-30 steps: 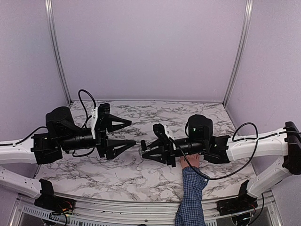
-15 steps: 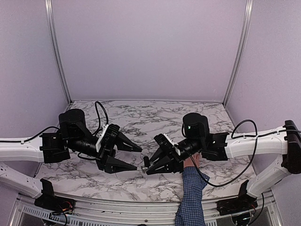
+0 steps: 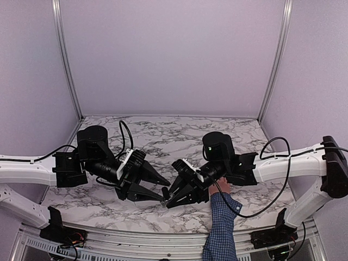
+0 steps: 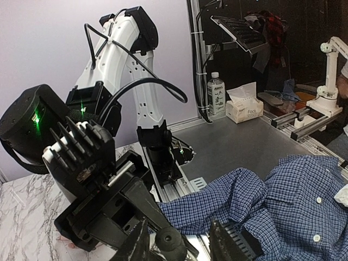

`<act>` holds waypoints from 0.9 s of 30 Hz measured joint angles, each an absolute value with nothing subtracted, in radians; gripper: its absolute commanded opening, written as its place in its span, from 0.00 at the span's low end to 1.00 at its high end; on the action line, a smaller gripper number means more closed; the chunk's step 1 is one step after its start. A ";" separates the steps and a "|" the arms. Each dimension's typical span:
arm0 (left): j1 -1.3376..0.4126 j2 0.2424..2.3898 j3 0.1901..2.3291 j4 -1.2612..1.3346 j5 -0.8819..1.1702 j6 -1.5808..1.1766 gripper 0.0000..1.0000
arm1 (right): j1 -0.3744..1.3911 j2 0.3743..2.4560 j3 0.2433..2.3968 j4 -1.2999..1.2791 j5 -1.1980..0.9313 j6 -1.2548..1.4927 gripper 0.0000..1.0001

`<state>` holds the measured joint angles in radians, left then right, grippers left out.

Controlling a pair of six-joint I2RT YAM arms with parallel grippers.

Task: Paint the nails
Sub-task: Unscrew the cap of the nail polish bottle.

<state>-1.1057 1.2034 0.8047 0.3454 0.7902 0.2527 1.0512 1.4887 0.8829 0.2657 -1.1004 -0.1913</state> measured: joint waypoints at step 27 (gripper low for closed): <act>-1.118 1.190 0.805 0.339 0.622 0.220 0.00 | 1.024 1.460 0.876 0.266 -1.011 -0.191 0.00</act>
<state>-1.1183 1.1896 0.8051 0.3386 0.6216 0.2199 1.0241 1.4601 0.8764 0.2665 -1.0115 -0.1909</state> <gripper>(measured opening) 0.120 0.153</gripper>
